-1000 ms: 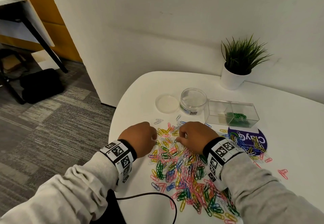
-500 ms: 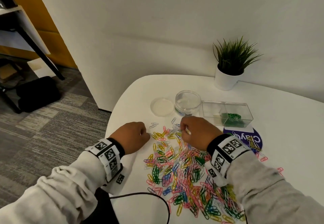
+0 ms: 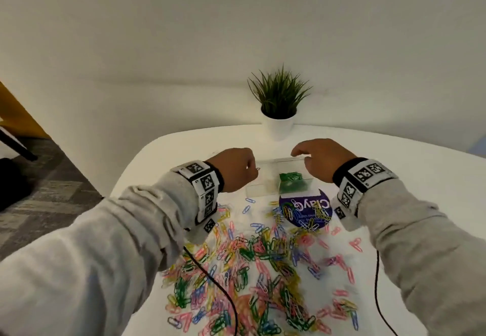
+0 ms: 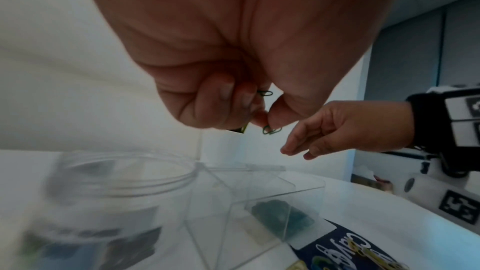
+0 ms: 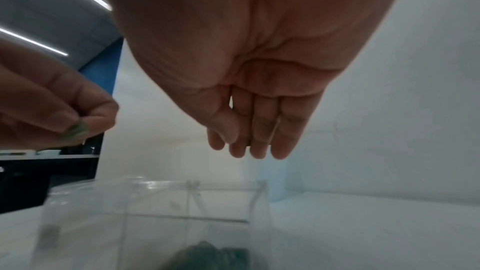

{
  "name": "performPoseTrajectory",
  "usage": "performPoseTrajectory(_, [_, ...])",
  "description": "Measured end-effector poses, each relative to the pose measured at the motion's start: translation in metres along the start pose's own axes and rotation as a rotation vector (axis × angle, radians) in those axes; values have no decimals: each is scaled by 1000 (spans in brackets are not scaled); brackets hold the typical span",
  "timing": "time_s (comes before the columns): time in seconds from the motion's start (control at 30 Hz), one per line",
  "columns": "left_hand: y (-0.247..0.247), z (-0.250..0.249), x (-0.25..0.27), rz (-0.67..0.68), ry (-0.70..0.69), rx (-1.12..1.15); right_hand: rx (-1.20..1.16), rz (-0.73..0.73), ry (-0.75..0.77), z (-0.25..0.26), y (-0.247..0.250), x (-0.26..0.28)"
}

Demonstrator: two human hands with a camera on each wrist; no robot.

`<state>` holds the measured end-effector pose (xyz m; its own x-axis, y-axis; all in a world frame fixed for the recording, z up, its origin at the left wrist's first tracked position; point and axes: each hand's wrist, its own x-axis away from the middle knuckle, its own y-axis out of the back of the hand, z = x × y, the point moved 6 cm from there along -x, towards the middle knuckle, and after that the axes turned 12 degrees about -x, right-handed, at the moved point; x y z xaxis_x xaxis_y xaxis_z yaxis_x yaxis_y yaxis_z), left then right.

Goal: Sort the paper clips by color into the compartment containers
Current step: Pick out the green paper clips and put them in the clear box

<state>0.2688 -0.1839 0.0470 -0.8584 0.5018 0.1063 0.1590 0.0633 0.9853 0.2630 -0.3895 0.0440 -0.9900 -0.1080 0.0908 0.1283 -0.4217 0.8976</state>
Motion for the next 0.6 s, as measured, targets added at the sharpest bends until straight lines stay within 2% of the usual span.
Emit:
performPoseTrajectory(0.13, [-12,-54,-38,55,-123,-164,31,105,-69,-32,-18,9])
performPoseTrajectory(0.23, [-26,-80,-58,68,-166,-317,-27,43,-33,-35,-23,16])
performPoseTrajectory(0.33, [-37,-90,-69,102,-173,-274,-27,-43,-18,-32,-30,24])
performPoseTrajectory(0.47, [-41,-91,-68,132,-207,-257,-74,-118,-80,-38,-39,34])
performPoseTrajectory(0.6, [-16,-73,-36,14,-205,-98,-40,-133,-93,-33,-35,43])
